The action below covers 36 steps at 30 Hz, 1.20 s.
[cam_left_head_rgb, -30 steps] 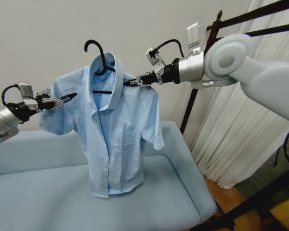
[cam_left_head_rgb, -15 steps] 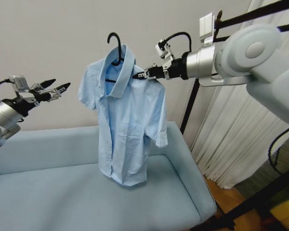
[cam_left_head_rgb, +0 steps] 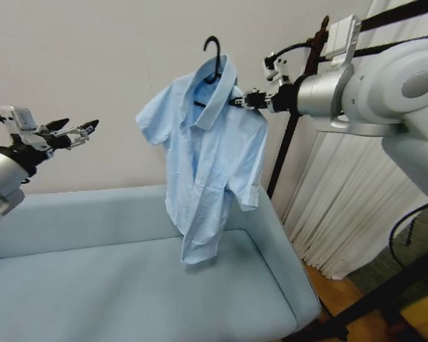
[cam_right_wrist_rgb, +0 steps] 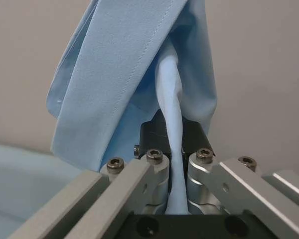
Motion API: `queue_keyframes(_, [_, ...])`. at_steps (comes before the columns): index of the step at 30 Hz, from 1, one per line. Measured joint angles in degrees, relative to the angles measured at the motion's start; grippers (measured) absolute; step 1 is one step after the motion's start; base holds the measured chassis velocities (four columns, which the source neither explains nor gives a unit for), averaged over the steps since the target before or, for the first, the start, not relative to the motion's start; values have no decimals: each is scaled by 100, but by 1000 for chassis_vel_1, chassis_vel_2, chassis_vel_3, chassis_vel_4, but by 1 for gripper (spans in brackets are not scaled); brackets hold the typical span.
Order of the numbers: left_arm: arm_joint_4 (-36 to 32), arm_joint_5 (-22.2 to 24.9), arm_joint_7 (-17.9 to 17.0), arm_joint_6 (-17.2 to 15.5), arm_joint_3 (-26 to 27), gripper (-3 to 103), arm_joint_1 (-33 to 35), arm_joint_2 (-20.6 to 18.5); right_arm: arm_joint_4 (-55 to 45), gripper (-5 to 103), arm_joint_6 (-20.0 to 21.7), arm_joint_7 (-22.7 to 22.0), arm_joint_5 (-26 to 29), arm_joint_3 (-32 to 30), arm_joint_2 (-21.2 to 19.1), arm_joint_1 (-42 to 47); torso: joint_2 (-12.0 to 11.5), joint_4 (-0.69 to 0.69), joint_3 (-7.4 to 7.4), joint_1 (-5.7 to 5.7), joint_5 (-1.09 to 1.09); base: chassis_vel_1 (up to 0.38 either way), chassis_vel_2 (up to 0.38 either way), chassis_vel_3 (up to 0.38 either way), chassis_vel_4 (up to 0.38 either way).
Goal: Pick up the clothes from the sofa and hang them on the clothes hanger.
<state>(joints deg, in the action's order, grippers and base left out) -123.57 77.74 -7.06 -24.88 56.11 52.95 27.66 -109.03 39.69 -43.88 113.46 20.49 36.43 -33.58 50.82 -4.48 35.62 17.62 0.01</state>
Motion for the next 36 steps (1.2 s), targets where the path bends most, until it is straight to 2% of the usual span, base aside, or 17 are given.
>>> queue_keyframes(2, [-43,-60,15,-14,-28,100,6,70,149,2,-69,-553,-76,6,63,-38,0,1,0,0,2,0,0,0,0])
queue_keyframes(3, [-43,-60,15,-14,-28,100,6,70,149,2,-69,-553,-76,6,63,-38,0,1,0,0,2,0,0,0,0])
queue_keyframes(8, [-112,-264,56,-55,-156,100,58,354,604,2,-342,-1663,-298,228,339,-296,-1,3,1,0,-1,0,0,0,0])
queue_keyframes(9, [-112,-264,56,-55,-156,100,58,354,604,2,-342,-1663,-298,228,339,-296,-1,3,1,0,-1,0,0,0,0])
queue_keyframes(13, [-122,-390,49,-152,-205,100,88,555,1259,2,-569,-2307,-320,582,705,-852,0,3,1,1,-2,0,0,0,0])
queue_keyframes(17, [-88,-409,48,-157,-254,100,84,667,1705,2,-788,-2623,-330,995,925,-1323,0,3,1,1,-2,0,0,0,0])
queue_keyframes(20, [-49,-414,66,-159,-281,100,58,732,2114,2,-1078,-3169,-10,1225,1245,-1711,0,-1,0,1,-1,0,0,0,0])
queue_keyframes(21, [-49,-414,66,-159,-281,100,58,732,2114,2,-1078,-3169,-10,1225,1245,-1711,0,-1,0,1,-1,0,0,0,0])
queue_keyframes(25, [-16,-429,82,-160,-285,100,57,816,2815,2,-1338,-3624,231,1534,1724,-2121,0,4,1,1,-3,0,0,0,0])
queue_keyframes(30, [-15,-434,93,-160,-304,100,52,890,3336,2,-1452,-3827,264,1756,2020,-2301,0,2,1,1,-3,0,0,0,0])
queue_keyframes(34, [-16,-431,139,-157,-304,100,74,974,4329,2,-1609,-3930,-97,1923,2482,-2359,-1,3,1,1,-2,0,0,0,0])
queue_keyframes(36, [-13,-430,146,-154,-305,100,73,988,4593,2,-1642,-3911,-252,1949,2558,-2339,0,5,1,1,-3,0,0,0,0])
